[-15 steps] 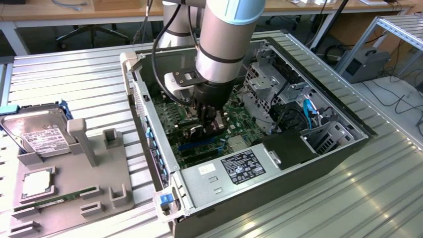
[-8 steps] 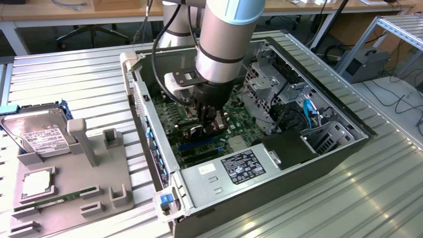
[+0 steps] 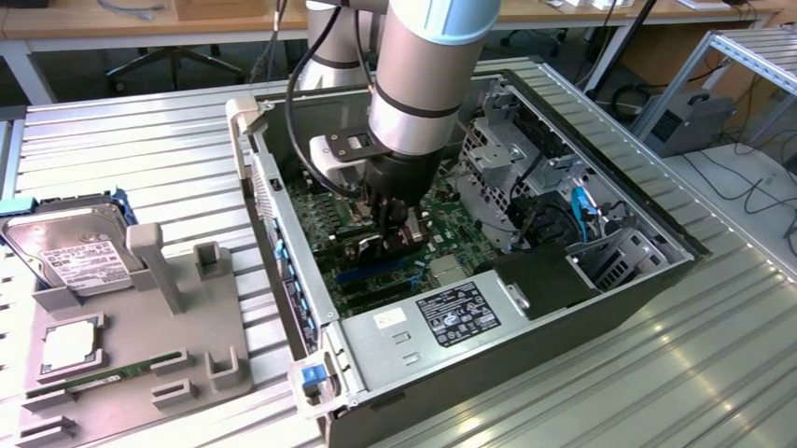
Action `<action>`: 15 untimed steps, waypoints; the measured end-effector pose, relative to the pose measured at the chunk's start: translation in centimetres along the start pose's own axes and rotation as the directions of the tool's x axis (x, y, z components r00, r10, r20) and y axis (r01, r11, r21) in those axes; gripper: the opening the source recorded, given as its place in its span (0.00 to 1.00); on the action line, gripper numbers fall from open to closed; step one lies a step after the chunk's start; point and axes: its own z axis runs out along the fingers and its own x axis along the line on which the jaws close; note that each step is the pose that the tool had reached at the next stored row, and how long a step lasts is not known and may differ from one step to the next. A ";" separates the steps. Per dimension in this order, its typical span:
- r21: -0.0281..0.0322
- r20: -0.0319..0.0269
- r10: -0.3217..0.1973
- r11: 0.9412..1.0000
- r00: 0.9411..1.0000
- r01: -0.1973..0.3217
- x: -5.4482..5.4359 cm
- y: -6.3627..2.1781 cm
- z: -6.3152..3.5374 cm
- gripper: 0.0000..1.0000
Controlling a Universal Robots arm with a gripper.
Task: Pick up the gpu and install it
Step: 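Insert the gpu into the slot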
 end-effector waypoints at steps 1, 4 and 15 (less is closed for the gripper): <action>0.000 0.000 0.001 1.000 1.000 -0.001 0.0 0.00 -0.05 0.27; 0.000 0.000 0.003 1.000 1.000 -0.003 0.0 0.01 -0.30 0.27; 0.001 0.000 0.029 1.000 1.000 -0.029 0.1 0.01 -0.52 0.27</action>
